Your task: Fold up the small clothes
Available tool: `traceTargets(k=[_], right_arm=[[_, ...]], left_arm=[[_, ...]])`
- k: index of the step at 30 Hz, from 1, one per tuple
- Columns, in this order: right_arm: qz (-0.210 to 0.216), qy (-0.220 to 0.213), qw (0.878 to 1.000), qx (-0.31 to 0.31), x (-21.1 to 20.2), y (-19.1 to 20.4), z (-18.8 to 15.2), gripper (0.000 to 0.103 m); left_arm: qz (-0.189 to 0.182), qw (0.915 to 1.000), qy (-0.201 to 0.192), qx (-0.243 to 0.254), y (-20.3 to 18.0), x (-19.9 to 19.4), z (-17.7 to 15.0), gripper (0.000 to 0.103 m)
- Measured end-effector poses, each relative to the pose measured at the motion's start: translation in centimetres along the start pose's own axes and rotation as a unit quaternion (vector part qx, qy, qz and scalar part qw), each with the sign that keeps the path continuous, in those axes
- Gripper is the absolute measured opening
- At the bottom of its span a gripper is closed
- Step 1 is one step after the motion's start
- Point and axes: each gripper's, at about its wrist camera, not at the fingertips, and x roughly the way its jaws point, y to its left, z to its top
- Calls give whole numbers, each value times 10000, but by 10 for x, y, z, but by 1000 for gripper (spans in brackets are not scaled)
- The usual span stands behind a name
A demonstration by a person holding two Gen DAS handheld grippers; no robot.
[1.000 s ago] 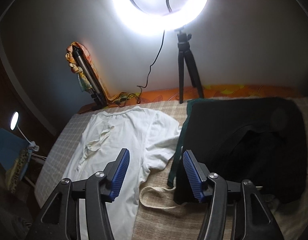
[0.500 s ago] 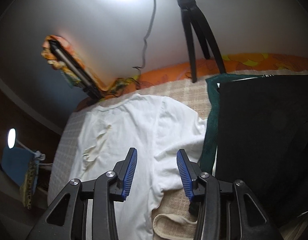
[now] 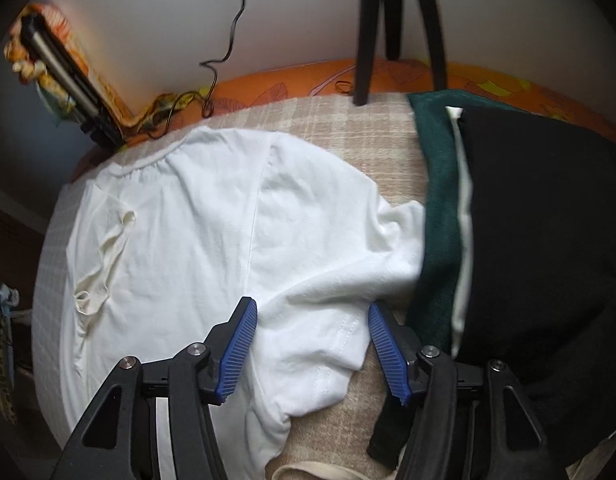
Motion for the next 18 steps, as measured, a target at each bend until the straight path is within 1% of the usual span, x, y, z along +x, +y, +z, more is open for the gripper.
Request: traceTargets(k=[2,3,5,6,7,8,9,12,18], right_arm=[[-130,-42,9999,-93,2,5,1,63],[-172,-62,9998,-106,2,7,2,61],[-280,-105,9995,-119,1,7,3,51],[-346,-138,9992,-113,0,6,4,36],[-331,-152,9993,-83,-1,4,5,25],[-210,-163,9996,-18,-2,0,6,18],[-104,-157,9998,55,-3,-3,7,5],[-30,-256,9996,129,-10,-7,8,0],[-39,-401,9992,32,-23,0,11,0]], left_arm=[[-27,10000,-8,-70,2,0,-1,4],[-30,10000,-21,-82,2,0,-1,4],[-38,9999,-59,-125,3,-2,-2,4],[-46,9998,-76,-152,4,-3,-3,4],[-59,9997,-98,-199,5,-4,-3,4],[-75,9996,-114,-235,8,-5,-4,4],[-84,9995,-131,-266,9,-6,-4,4],[-89,9991,-201,-351,12,-9,-6,4],[-70,9978,-300,-590,28,-18,-11,3]])
